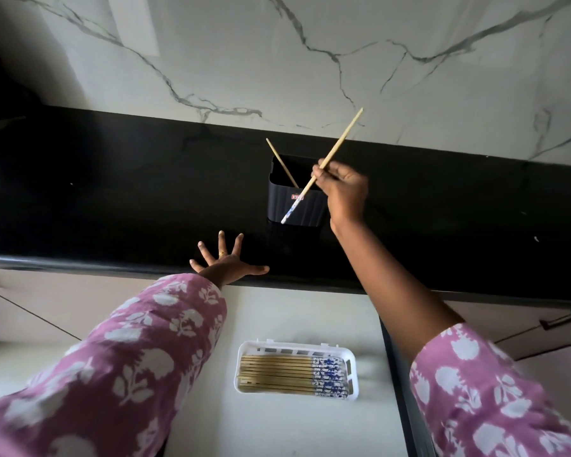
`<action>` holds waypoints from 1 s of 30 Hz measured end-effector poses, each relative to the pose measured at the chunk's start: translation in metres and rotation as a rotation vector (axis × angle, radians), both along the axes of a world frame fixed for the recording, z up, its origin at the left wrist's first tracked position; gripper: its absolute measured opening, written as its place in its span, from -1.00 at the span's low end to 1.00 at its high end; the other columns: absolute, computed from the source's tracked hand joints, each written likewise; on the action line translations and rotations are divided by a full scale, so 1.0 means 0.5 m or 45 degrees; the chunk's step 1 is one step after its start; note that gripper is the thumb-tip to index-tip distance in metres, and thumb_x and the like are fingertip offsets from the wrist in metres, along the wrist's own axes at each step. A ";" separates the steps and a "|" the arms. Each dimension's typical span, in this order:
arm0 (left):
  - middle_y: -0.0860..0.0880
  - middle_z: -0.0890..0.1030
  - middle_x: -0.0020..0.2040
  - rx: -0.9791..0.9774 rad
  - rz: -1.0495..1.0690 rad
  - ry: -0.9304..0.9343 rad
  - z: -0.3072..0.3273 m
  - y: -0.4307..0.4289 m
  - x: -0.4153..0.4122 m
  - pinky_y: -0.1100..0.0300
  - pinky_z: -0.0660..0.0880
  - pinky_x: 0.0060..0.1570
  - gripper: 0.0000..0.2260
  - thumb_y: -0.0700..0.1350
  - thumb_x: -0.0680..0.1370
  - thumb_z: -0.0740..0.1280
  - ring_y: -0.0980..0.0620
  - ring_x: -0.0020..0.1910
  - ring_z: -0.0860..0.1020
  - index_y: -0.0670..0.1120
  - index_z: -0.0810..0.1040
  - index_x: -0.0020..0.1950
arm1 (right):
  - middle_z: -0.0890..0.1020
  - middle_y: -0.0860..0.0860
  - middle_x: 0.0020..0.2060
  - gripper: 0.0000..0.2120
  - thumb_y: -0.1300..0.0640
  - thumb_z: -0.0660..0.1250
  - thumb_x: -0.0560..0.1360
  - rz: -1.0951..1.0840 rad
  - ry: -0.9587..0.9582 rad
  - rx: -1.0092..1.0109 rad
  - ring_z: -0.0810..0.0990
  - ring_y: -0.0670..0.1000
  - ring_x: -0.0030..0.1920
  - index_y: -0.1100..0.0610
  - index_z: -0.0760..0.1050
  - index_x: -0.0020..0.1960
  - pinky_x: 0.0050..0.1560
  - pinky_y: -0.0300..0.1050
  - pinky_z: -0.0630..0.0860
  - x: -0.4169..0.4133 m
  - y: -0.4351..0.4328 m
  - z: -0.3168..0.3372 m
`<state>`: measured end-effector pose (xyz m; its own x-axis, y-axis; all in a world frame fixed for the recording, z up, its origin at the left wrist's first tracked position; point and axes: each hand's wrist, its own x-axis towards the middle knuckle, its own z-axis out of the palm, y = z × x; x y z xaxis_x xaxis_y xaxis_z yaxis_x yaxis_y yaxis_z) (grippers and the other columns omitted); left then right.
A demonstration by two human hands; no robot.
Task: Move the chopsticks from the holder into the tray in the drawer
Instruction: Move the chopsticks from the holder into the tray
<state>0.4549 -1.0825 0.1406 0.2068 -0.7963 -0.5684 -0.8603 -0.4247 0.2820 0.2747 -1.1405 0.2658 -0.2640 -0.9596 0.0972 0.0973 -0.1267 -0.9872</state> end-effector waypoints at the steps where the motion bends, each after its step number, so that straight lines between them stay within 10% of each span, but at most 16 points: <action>1: 0.13 -0.38 0.52 0.000 0.003 -0.005 0.001 0.001 -0.001 -0.35 -0.22 0.38 -0.02 0.52 0.25 0.27 -0.27 0.47 -0.39 0.33 -0.24 0.48 | 0.64 0.07 -0.23 -0.74 0.42 0.40 0.41 0.020 -0.055 0.027 0.64 -0.09 -0.25 0.41 0.55 0.09 -0.10 -0.24 0.63 -0.006 0.019 -0.014; 13: 0.12 -0.35 0.53 -0.026 0.003 0.001 0.005 0.007 -0.002 -0.34 -0.23 0.39 -0.03 0.50 0.26 0.27 -0.27 0.48 -0.37 0.31 -0.21 0.49 | 0.68 0.19 -0.12 -0.75 0.42 0.46 0.32 0.712 0.730 0.386 0.54 -0.41 -0.43 0.40 0.61 -0.01 -0.19 -0.54 0.46 -0.052 0.207 -0.249; 20: 0.12 -0.39 0.52 -0.014 0.006 -0.001 0.002 0.001 -0.004 -0.35 -0.25 0.38 -0.02 0.50 0.26 0.28 -0.27 0.47 -0.40 0.32 -0.23 0.49 | 0.72 0.16 -0.06 -0.77 0.29 0.39 0.39 0.952 1.294 0.549 0.66 0.03 0.00 0.21 0.65 0.04 0.02 -0.23 0.50 -0.035 0.308 -0.377; 25: 0.12 -0.39 0.51 0.003 0.003 -0.004 0.001 0.000 -0.004 -0.35 -0.25 0.38 -0.02 0.50 0.26 0.27 -0.27 0.46 -0.40 0.32 -0.24 0.49 | 0.66 0.19 -0.13 -0.83 0.24 0.24 0.44 1.103 1.736 0.463 0.58 0.25 -0.06 0.13 0.61 -0.12 -0.17 -0.10 0.48 -0.029 0.351 -0.425; 27: 0.12 -0.40 0.51 0.006 0.005 -0.004 0.002 -0.001 -0.006 -0.35 -0.25 0.38 -0.03 0.50 0.27 0.27 -0.27 0.46 -0.40 0.31 -0.24 0.49 | 0.51 0.12 -0.31 -0.78 0.17 0.17 0.46 1.085 1.707 0.526 0.41 0.21 -0.20 0.09 0.24 -0.35 -0.34 -0.12 0.31 -0.029 0.364 -0.433; 30: 0.12 -0.40 0.51 0.003 0.005 -0.003 0.003 -0.001 -0.006 -0.35 -0.25 0.37 -0.03 0.49 0.28 0.28 -0.27 0.46 -0.40 0.31 -0.24 0.49 | 0.35 0.05 -0.29 -0.73 0.16 0.10 0.54 1.077 1.757 0.525 0.32 0.08 -0.17 0.03 0.25 -0.34 -0.19 -0.17 0.20 -0.031 0.370 -0.463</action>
<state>0.4519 -1.0830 0.1420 0.2115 -0.7941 -0.5698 -0.8592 -0.4290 0.2789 0.2592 -0.9553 0.0345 0.3700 -0.7961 -0.4788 -0.9150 -0.2230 -0.3362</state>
